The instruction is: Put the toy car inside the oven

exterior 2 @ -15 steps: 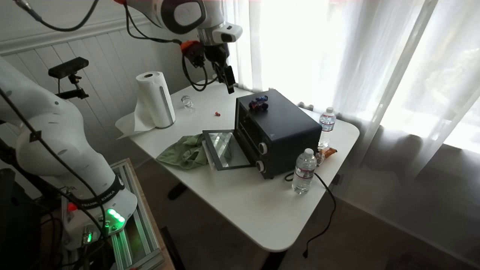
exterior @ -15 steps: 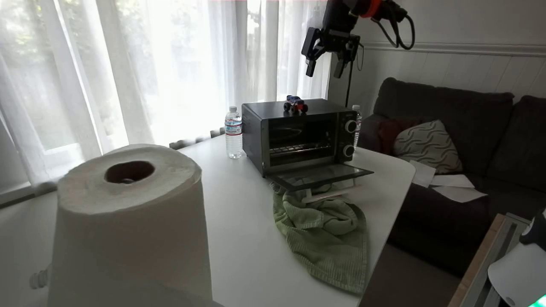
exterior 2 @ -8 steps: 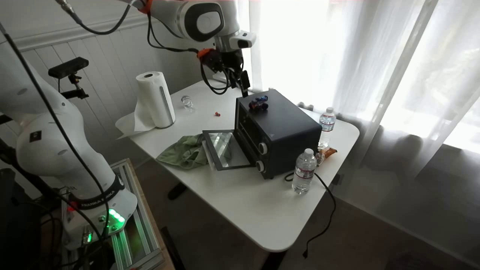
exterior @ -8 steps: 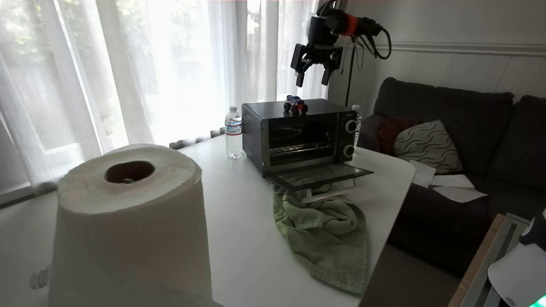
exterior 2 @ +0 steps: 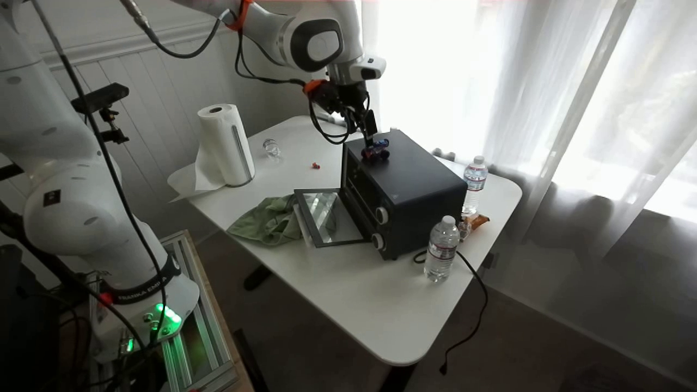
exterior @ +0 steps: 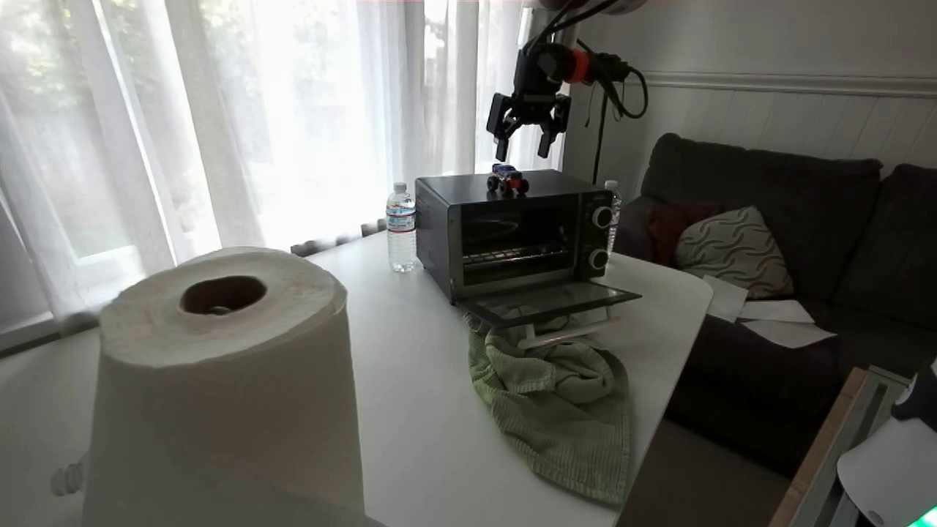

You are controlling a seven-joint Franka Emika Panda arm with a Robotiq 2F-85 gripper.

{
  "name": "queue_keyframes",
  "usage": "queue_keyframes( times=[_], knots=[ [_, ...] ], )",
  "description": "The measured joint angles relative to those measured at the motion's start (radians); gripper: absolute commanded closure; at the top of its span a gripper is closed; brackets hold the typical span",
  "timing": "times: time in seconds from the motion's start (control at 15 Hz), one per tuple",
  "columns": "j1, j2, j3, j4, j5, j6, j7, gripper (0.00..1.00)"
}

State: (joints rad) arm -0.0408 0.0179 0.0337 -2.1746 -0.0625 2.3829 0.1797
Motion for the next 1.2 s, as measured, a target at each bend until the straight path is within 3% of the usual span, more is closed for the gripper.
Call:
queue_keyframes(
  times=[0.2, 0.53, 0.67, 1.2],
  knots=[
    [0.001, 0.030, -0.007, 0.013, 0.000, 0.020, 0.001, 0.03],
    [0.004, 0.059, -0.012, 0.021, 0.000, 0.041, 0.007, 0.30],
    [0.005, 0.064, -0.012, 0.021, 0.000, 0.052, 0.012, 0.29],
    [0.005, 0.076, -0.018, 0.022, 0.000, 0.092, 0.025, 0.38]
  ],
)
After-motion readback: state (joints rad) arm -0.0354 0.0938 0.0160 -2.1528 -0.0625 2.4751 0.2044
